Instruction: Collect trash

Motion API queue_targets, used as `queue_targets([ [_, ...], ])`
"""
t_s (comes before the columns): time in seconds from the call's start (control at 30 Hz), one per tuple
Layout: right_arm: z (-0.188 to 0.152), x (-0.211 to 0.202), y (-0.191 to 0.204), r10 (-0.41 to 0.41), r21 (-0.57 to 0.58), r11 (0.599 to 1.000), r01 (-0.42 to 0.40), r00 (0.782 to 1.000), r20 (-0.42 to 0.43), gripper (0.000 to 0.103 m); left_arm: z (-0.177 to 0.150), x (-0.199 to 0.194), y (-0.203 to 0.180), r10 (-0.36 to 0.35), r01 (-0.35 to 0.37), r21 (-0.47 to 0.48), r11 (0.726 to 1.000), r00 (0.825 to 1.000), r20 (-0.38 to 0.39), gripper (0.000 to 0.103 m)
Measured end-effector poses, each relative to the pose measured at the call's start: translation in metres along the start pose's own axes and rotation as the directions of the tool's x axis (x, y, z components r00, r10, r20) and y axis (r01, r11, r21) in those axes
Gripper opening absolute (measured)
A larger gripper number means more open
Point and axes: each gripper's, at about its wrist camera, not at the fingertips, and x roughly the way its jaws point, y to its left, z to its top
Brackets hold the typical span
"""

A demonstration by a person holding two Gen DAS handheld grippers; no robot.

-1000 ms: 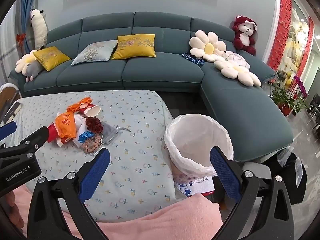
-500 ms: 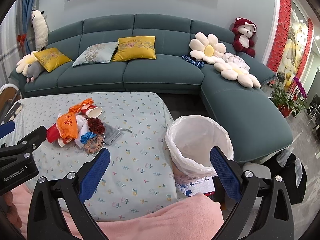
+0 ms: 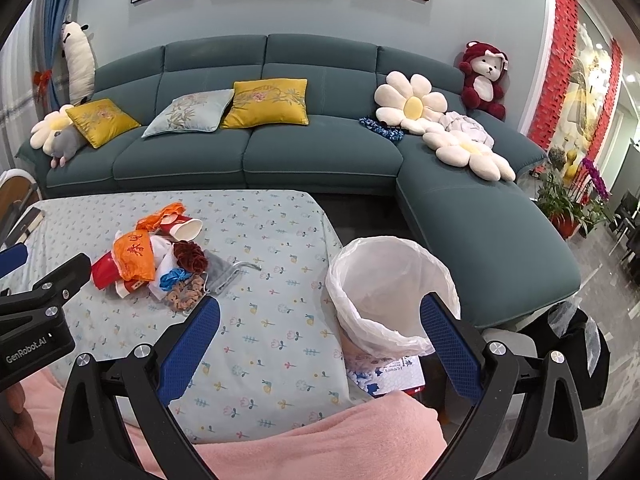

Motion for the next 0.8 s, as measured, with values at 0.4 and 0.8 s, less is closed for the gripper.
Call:
queue_targets([
  [0.4,-0.002,-0.005,-0.005,-0.026,0.007,1.0,0.026,0.998,0.053,0.096,-0.002,-0.001,-0.001,-0.005,0.005,0.005,1.0,1.0,-0.002,0.096],
  [0.8,-0.002,-0.007,-0.006,-0.014,0.017,1.0,0.013,0.998,0.062,0.096,0.0,0.001,-0.004,0.0,0.0,0.005,1.0,1.0,-0.01,0.096],
])
